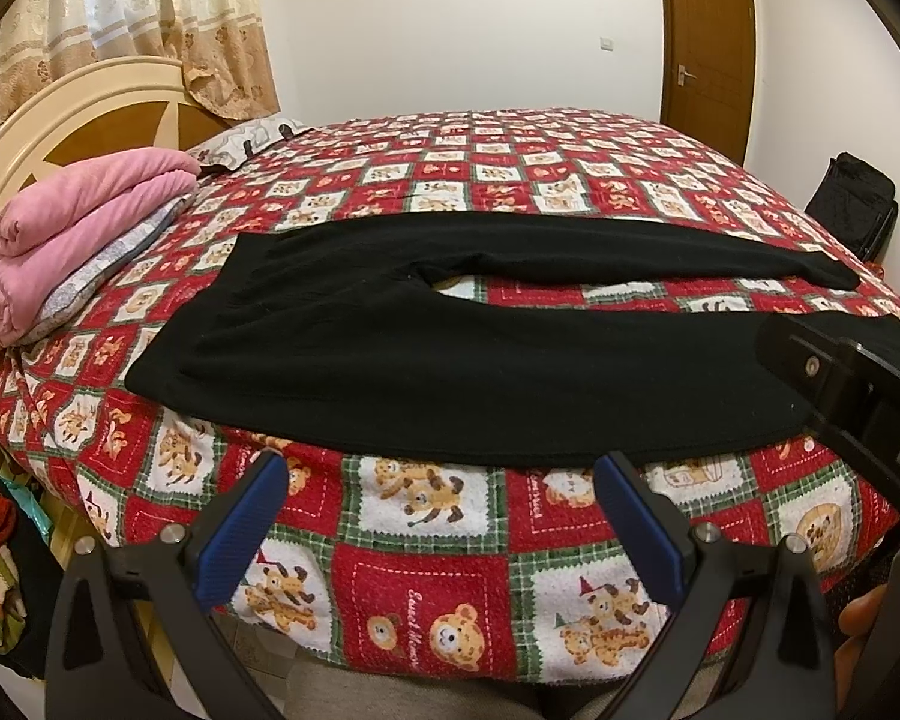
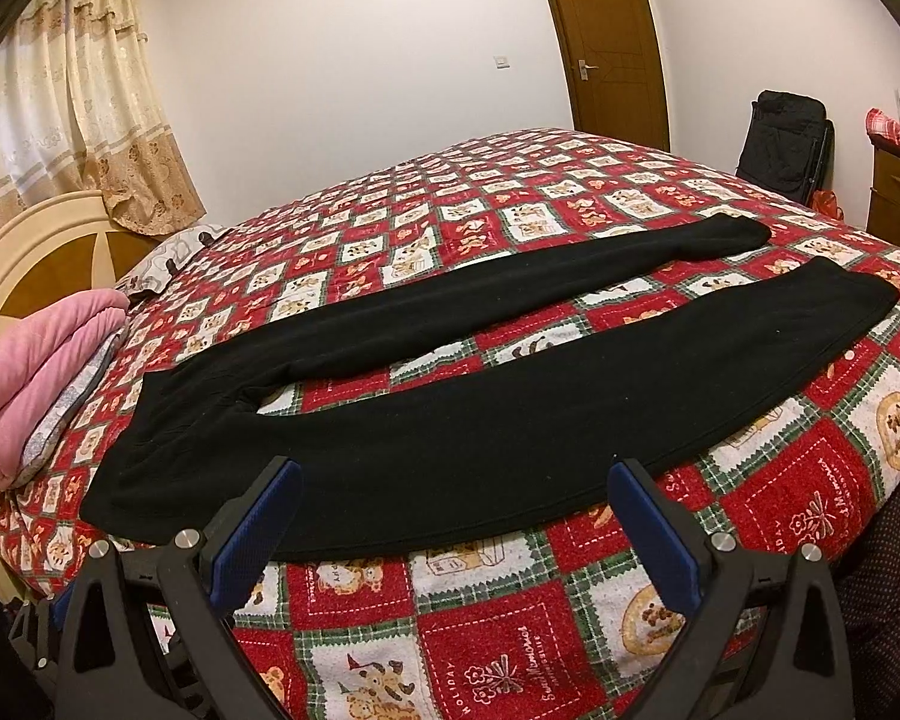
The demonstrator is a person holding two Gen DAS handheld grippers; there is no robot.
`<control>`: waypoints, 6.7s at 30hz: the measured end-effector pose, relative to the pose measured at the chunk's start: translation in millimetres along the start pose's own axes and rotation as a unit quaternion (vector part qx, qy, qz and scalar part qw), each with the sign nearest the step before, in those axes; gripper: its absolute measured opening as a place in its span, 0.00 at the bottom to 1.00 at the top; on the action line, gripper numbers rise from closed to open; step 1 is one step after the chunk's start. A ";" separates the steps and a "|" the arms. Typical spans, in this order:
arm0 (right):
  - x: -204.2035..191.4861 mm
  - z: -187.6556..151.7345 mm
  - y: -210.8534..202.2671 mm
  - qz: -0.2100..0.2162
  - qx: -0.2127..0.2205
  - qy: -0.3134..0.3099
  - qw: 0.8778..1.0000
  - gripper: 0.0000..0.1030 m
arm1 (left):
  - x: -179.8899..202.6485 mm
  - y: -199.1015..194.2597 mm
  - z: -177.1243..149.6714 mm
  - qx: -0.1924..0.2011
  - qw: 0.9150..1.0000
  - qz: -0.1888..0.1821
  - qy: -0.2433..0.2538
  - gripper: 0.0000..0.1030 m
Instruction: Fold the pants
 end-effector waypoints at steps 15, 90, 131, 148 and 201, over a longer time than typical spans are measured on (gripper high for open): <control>1.2 1.4 3.5 0.002 -0.016 0.004 1.000 0.99 | 5.7 9.6 -3.4 -0.014 1.000 -0.007 0.005 1.00; -129.1 58.5 128.7 0.273 -0.156 -0.365 0.876 0.03 | -190.7 121.7 139.6 -0.086 0.995 -0.023 -0.040 1.00; -104.6 34.2 82.3 0.261 -0.072 -0.284 0.920 0.03 | -209.7 102.5 137.2 -0.067 0.981 -0.082 -0.160 0.22; -100.2 -54.8 92.8 0.194 -0.103 -0.367 0.904 0.04 | -236.7 127.8 33.5 -0.066 0.977 -0.065 -0.193 0.31; -156.0 76.1 251.5 0.496 -0.389 -0.135 0.765 0.80 | -174.1 132.1 23.7 -0.042 0.985 0.091 -0.142 1.00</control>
Point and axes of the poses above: each gripper's, at about its wrist camera, not at the fingertips, and y roughly the way its jaws point, x to its right, z to its top, the point moved 2 cm from there along y, roughly the way its jaws point, and after that the axes turned 5 degrees about -x, right-handed, at the moved point
